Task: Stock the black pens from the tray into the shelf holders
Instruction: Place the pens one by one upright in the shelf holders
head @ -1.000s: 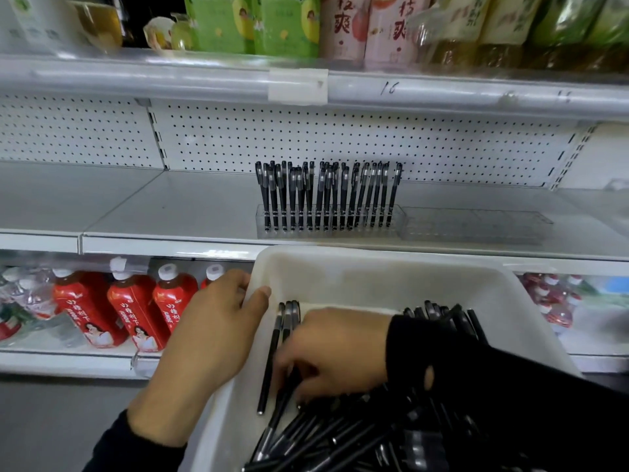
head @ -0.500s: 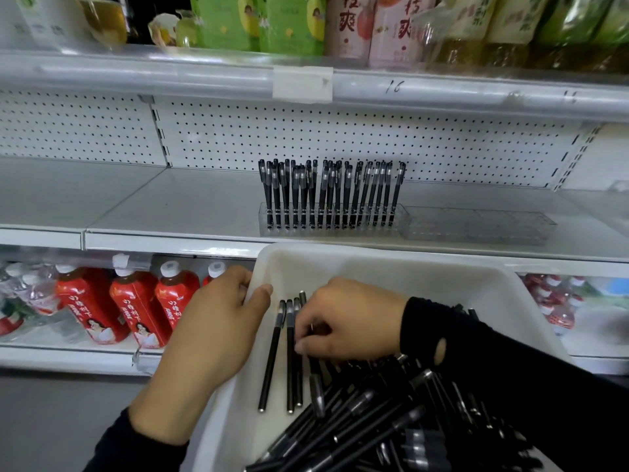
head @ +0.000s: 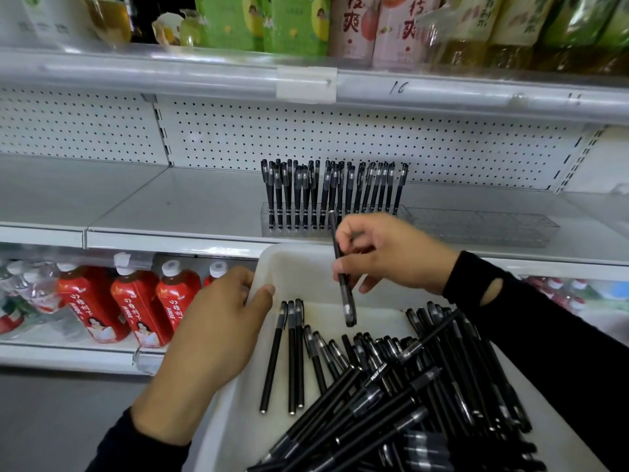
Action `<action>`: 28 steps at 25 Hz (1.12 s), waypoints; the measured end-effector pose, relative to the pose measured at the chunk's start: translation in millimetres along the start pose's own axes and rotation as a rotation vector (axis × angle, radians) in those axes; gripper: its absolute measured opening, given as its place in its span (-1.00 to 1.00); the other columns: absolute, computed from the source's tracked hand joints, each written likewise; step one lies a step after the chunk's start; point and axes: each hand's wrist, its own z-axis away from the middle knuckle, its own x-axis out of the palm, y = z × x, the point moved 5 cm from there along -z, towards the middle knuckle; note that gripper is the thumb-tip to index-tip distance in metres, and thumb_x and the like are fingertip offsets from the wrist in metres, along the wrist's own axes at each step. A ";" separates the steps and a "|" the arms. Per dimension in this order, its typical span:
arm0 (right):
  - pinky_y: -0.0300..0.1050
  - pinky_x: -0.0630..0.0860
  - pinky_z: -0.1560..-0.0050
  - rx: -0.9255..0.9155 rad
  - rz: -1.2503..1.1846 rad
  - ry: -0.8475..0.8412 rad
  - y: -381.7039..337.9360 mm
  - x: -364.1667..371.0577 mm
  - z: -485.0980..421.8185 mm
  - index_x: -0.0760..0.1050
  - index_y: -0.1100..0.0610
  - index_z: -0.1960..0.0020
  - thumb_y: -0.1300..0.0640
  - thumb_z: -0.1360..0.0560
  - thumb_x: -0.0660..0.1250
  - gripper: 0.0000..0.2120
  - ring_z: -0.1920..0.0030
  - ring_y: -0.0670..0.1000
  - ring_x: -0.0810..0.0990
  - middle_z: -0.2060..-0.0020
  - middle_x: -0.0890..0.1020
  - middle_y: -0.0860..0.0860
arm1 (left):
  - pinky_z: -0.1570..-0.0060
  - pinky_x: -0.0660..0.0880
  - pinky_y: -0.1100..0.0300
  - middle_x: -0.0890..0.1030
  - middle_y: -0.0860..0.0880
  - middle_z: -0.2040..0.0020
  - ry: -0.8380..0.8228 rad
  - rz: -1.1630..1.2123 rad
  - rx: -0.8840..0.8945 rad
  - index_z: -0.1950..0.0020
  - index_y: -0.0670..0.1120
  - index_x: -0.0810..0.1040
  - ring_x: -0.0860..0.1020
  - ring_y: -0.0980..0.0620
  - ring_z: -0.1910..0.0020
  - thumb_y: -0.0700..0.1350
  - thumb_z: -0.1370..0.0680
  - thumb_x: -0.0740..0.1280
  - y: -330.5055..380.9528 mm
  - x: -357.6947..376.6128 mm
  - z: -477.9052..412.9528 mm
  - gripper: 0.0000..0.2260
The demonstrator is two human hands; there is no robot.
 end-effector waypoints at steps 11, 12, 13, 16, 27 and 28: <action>-0.12 0.65 0.14 -0.089 -0.586 0.211 13.7 -37.7 -14.4 0.53 0.20 -0.11 0.38 -0.60 0.21 -0.81 0.11 0.09 0.70 -0.03 0.70 0.22 | 0.25 0.49 0.08 0.66 0.00 0.30 -0.008 -0.007 0.005 0.05 0.05 0.52 0.61 0.06 0.26 0.07 -0.60 0.25 -0.2 0.3 0.3 -0.87; -0.15 0.65 0.13 -0.083 -0.642 0.245 16.8 -43.6 -16.6 0.53 0.22 -0.18 0.39 -0.60 0.21 -0.77 0.09 0.08 0.70 -0.04 0.70 0.22 | 0.27 0.48 0.09 0.65 0.01 0.31 -0.006 -0.008 0.004 0.04 0.05 0.52 0.60 0.06 0.27 0.07 -0.60 0.26 -0.6 0.2 0.1 -0.87; -0.19 0.64 0.14 -0.079 -0.683 0.279 20.2 -49.2 -19.0 0.52 0.23 -0.24 0.39 -0.59 0.23 -0.74 0.09 0.05 0.70 -0.05 0.70 0.22 | 0.27 0.48 0.09 0.65 0.01 0.31 -0.004 -0.009 0.003 0.04 0.05 0.52 0.60 0.07 0.27 0.07 -0.60 0.26 -0.6 0.0 -0.3 -0.87; -0.28 0.60 0.25 -0.058 -0.622 0.400 31.5 -67.1 -28.8 0.55 0.24 -0.24 0.30 -0.56 0.35 -0.74 0.21 -0.03 0.68 0.09 0.72 0.16 | 0.16 0.55 0.04 0.68 0.03 0.26 -0.006 0.002 -0.001 0.01 0.06 0.52 0.62 0.07 0.22 0.07 -0.60 0.26 0.2 0.4 -0.9 -0.88; -0.11 0.67 0.04 0.054 -0.026 0.722 73.4 -119.6 -99.3 0.62 0.24 -0.14 0.19 -0.56 0.41 -0.81 0.16 0.02 0.68 0.04 0.70 0.14 | 0.18 0.55 0.01 0.66 0.00 0.29 -0.007 0.004 -0.012 0.05 0.04 0.53 0.61 0.04 0.26 0.06 -0.60 0.26 1.0 2.0 -1.9 -0.86; -0.04 0.67 0.01 0.080 0.009 0.728 77.1 -119.8 -106.2 0.60 0.25 -0.15 0.19 -0.56 0.41 -0.80 0.13 0.06 0.69 0.03 0.70 0.16 | 0.21 0.53 0.04 0.65 0.00 0.30 -0.008 -0.002 -0.013 0.06 0.05 0.53 0.60 0.05 0.27 0.06 -0.60 0.26 1.1 2.0 -1.8 -0.87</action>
